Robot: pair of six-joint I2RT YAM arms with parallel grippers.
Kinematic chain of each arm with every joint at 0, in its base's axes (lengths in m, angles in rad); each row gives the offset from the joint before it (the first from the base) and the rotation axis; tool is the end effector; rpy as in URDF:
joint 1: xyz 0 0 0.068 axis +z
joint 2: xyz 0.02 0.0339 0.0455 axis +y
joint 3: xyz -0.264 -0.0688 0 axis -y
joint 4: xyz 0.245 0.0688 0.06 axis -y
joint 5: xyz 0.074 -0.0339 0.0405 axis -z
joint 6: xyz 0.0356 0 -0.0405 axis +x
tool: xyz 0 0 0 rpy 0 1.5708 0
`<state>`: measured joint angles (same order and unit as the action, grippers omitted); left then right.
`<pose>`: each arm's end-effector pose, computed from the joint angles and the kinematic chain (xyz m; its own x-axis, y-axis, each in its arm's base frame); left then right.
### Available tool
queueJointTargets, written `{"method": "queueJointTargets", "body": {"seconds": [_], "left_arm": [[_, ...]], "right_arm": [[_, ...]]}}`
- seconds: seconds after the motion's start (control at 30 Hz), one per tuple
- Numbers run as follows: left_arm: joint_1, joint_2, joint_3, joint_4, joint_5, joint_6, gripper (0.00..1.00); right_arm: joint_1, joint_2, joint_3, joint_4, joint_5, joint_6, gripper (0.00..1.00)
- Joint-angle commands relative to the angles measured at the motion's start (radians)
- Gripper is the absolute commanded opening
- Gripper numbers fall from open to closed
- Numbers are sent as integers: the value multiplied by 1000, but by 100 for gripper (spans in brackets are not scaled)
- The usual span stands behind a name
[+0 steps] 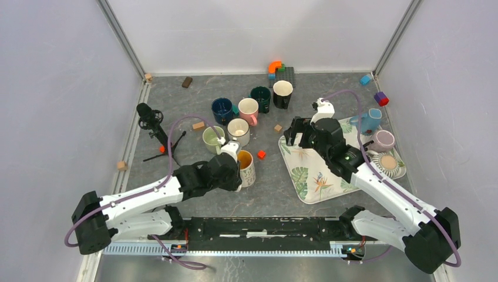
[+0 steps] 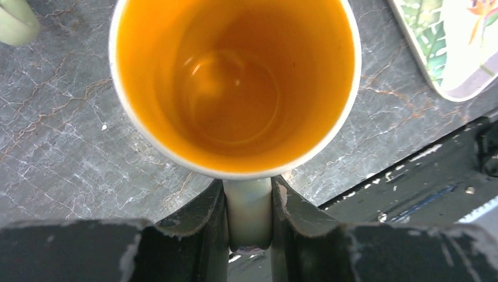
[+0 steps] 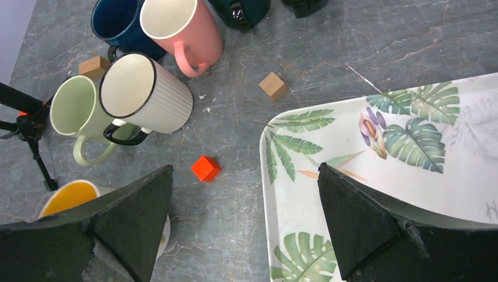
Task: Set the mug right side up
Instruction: Place the cup at the center of the board.
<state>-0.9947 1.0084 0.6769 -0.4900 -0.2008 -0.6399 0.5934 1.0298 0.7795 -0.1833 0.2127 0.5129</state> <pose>0.1174 -0.1677 0.2341 -0.7664 0.1057 -0.6336 0.3616 0.8862 -0.2896 0.1990 0.1252 0.2915 -0.4938 0.2455 -0.8342 -0.1670 0.9147 0.3680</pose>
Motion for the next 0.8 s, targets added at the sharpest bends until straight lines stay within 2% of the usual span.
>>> {"method": "queueJointTargets", "body": {"seconds": [0.0,0.2,0.57,0.77], "left_arm": [[-72,27,15,195,-156,45,2],[-115,114,14,253,-199,66,2],[-118,252,21,356,-230,75,2],[-117,370,104,336,-272,113,2]], "right_arm": [[-4,-27,14,6,48,-17,98],[-4,-56,18,-25,91,-26,98],[-3,-100,37,-62,129,-61,98],[-3,-99,56,-39,124,-81,98]]}}
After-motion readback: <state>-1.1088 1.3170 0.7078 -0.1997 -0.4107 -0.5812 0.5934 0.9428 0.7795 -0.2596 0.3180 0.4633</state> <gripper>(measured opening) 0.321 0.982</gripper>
